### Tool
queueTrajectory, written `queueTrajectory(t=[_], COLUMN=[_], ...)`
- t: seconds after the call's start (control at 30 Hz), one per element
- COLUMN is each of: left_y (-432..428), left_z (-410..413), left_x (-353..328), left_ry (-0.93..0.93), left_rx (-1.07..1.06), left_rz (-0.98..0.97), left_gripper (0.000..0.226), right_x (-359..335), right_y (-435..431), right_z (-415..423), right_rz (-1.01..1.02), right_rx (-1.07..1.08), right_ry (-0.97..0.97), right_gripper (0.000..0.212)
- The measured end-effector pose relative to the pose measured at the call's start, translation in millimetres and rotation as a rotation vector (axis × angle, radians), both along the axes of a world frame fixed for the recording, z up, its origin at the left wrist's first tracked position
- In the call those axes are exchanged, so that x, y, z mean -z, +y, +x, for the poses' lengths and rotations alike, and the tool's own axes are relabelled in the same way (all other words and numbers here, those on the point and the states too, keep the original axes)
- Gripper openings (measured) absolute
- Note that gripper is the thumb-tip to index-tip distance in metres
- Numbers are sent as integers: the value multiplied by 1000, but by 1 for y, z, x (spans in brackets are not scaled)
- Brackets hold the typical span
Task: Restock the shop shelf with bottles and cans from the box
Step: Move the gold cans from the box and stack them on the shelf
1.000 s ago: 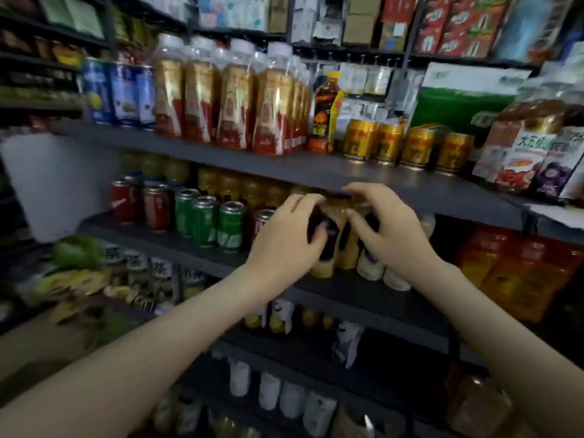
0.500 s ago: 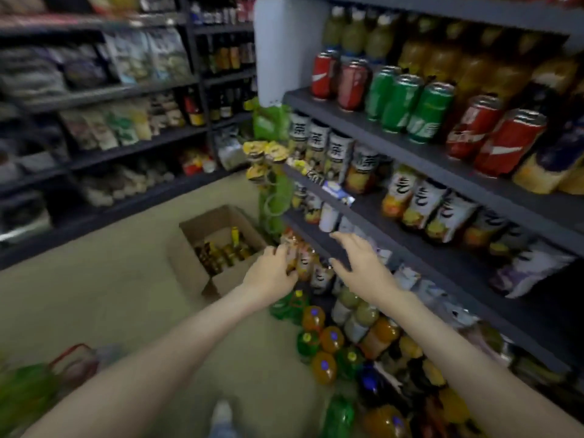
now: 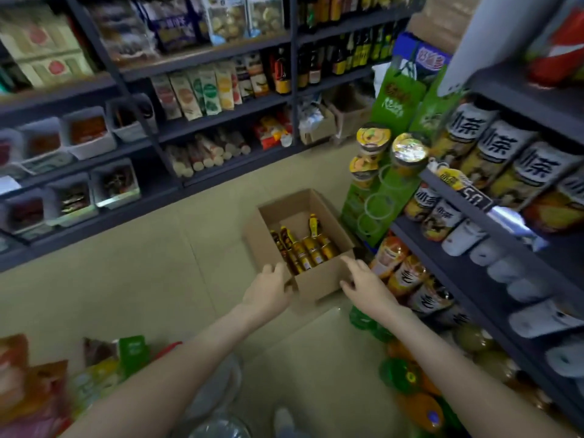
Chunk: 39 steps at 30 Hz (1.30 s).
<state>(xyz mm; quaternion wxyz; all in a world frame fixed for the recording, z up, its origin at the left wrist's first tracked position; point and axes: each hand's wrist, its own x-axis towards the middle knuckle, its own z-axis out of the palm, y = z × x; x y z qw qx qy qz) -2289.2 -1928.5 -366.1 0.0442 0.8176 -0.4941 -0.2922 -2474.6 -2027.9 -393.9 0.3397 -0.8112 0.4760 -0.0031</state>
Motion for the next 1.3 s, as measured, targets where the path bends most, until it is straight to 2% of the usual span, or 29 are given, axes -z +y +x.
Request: queueTrajectory(t=[0.3,0.43,0.6,0.77,0.93,1.0,1.1,1.2,1.3], left_y=[-87,-138,-207,-275,-324,-340,-362,-380,-391], left_z=[52,79,103,112,114,116,125,133,129], left_x=[57,104,168,273,415,474,547,618,666], left_ry=[106,129,143,195,279,300,294,306,388], left_rx=[-10,3,-100,-182,-346,-410,-399,-410,-422], left_rz=[48,200,358,406,361,332,248,165,121], left_gripper=[53,57,57,64,65,64,71,70,69], right_x=[49,93,156,234,359,417,494,567,621], right_y=[-100,-156,-237,-318,-362,-370,-380,-383,-388], right_z=[45,65,83,99,133,153,187,214,230], right_rz=[124,215,356,381,397,361,297,206,227], right_rx=[15,53,-11,-63,-110,-125,-68,-133,-152], right_ry=[124,134,211,307,377,348,249,238,271], right_gripper=[61,67,74,76,80,85,93,88,78])
